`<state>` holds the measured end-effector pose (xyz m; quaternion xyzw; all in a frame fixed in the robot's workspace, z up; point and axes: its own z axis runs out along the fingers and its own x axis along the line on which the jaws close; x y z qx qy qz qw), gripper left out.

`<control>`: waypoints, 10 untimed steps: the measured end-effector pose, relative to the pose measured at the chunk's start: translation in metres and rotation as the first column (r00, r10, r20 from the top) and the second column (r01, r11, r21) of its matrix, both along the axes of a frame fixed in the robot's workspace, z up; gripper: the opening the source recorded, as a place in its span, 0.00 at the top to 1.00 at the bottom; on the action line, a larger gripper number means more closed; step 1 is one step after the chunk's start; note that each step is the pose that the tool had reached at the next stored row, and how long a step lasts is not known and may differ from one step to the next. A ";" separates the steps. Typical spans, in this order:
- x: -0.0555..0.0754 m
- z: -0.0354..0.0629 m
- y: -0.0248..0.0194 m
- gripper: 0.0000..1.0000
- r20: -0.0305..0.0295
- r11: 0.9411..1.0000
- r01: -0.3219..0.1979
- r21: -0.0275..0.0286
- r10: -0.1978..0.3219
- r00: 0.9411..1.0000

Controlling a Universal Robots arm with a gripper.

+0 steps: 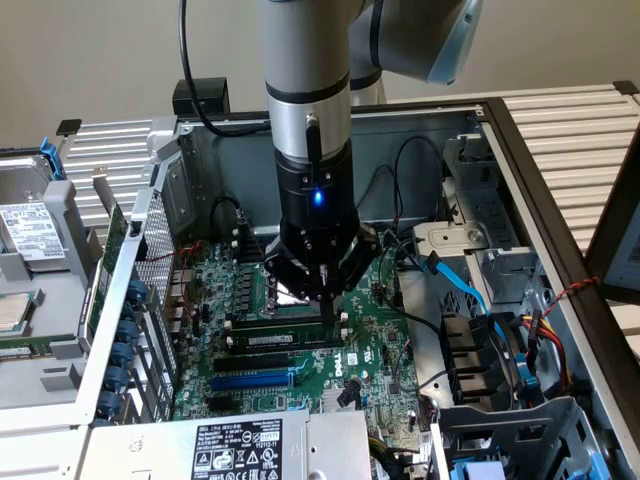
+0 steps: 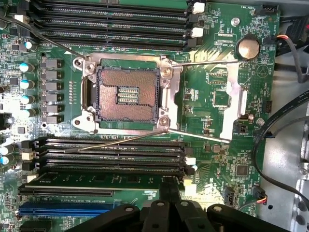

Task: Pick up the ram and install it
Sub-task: 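Press down the ram until it locks into place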

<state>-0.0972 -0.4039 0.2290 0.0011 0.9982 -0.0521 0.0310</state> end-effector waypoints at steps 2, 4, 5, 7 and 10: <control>0.000 -0.0010 -0.0001 0.89 0.000 1.000 0.000 0.000 0.000 1.000; 0.000 -0.0017 -0.0001 0.89 0.000 1.000 0.000 0.001 0.000 1.000; 0.000 -0.0020 0.0000 0.89 0.000 1.000 0.000 0.001 0.000 1.000; 0.000 -0.0021 0.0000 0.89 0.000 1.000 0.000 0.002 0.000 1.000; 0.000 0.0068 0.0000 0.89 0.000 1.000 0.000 0.002 0.000 1.000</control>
